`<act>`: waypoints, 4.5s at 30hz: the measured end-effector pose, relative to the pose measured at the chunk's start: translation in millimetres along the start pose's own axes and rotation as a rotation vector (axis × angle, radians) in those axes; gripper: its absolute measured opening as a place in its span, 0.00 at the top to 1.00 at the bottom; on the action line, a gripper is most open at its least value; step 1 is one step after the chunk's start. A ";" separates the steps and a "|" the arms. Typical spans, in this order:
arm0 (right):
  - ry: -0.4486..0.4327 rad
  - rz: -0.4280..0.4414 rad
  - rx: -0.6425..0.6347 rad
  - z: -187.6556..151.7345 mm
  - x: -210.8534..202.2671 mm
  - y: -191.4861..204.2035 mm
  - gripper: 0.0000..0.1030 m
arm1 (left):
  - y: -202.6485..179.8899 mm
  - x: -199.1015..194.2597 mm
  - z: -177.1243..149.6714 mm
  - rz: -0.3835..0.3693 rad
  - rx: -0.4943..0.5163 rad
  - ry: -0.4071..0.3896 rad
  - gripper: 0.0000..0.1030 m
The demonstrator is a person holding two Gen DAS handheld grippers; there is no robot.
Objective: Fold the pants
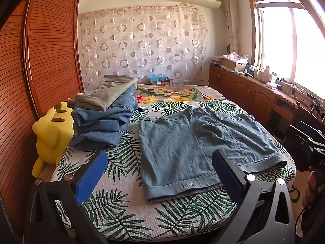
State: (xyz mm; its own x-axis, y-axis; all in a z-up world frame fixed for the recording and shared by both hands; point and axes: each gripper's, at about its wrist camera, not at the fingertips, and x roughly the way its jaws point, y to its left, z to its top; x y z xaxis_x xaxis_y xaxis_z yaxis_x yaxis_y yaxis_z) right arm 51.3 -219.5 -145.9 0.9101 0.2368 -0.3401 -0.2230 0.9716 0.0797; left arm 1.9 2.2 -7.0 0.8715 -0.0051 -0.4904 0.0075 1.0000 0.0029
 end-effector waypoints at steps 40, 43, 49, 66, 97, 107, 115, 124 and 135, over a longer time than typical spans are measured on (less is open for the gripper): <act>0.001 0.000 0.005 -1.4 0.5 -1.4 0.00 | 2.3 3.1 6.0 -0.002 0.004 -0.008 0.01; 0.001 -0.001 0.007 -1.2 0.5 -1.7 0.00 | 2.6 -6.5 10.3 -0.002 0.005 -0.018 0.01; 0.001 -0.001 0.007 -0.9 0.5 -1.9 0.00 | 2.5 -7.0 11.4 -0.002 0.006 -0.019 0.01; 0.004 -0.004 0.010 -1.4 0.4 -3.3 0.00 | 0.6 -5.4 9.9 -0.011 0.010 -0.003 0.01; 0.072 -0.079 -0.032 5.4 33.3 -38.3 0.02 | -8.9 73.5 6.9 -0.124 0.114 0.125 0.01; 0.129 -0.051 0.010 20.9 60.6 -66.6 0.18 | -8.5 94.1 27.6 -0.145 0.131 0.115 0.01; 0.229 -0.020 0.027 36.2 101.0 -91.0 0.40 | -10.2 105.2 37.7 -0.152 0.130 0.118 0.01; 0.352 -0.006 0.032 53.7 140.6 -106.4 0.62 | -9.1 111.8 30.8 -0.178 0.107 0.147 0.01; 0.457 -0.015 0.078 75.8 170.5 -118.5 0.79 | -9.9 122.5 16.4 -0.167 0.106 0.192 0.01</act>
State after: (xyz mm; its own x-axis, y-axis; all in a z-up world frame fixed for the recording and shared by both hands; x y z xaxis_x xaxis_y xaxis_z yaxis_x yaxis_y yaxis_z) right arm 259.4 -294.0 -142.3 0.6615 0.2140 -0.7188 -0.1684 0.9763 0.1357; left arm 116.7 -8.4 -52.9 0.7448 -0.1584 -0.6483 0.2034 0.9791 -0.0055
